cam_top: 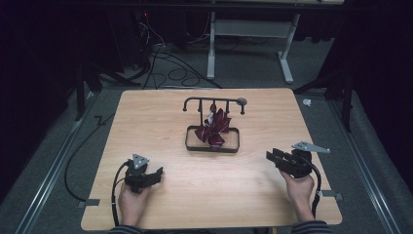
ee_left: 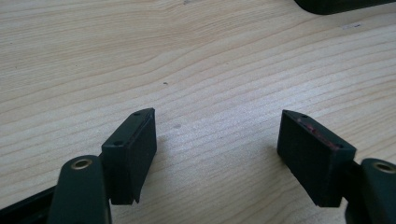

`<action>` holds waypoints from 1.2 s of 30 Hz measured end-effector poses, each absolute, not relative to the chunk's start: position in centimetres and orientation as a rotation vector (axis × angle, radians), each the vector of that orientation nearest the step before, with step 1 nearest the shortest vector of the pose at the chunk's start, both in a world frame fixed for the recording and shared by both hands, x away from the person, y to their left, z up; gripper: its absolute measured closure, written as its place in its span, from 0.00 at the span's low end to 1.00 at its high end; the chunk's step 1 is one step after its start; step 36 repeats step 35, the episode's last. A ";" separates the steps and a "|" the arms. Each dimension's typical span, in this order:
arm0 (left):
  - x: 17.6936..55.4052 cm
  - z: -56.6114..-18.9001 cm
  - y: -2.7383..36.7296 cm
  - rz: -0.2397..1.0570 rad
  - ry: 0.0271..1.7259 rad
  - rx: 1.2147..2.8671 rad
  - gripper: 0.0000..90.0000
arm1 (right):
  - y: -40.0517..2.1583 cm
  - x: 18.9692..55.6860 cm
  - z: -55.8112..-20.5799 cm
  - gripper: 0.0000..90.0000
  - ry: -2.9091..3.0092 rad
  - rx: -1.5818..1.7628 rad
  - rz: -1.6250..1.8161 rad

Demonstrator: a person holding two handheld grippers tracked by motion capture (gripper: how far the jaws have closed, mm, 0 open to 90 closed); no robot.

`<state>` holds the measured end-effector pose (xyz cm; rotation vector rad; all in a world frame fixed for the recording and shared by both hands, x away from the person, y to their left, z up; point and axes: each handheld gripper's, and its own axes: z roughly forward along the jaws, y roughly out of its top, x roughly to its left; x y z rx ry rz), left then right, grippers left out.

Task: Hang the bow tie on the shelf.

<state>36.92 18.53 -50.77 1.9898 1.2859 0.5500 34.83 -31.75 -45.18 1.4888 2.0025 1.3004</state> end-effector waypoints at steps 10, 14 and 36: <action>36.9 -50.8 18.5 0.550 1.286 1.990 0.32 | -30.9 35.1 -46.9 0.68 2.035 1.494 1.213; 36.9 -50.8 18.5 0.550 1.286 1.990 0.32 | -30.7 35.3 -47.8 0.67 2.048 1.486 1.149; 36.9 -50.8 18.6 0.542 1.285 1.986 0.32 | -29.2 35.6 -50.2 0.55 2.079 1.423 0.896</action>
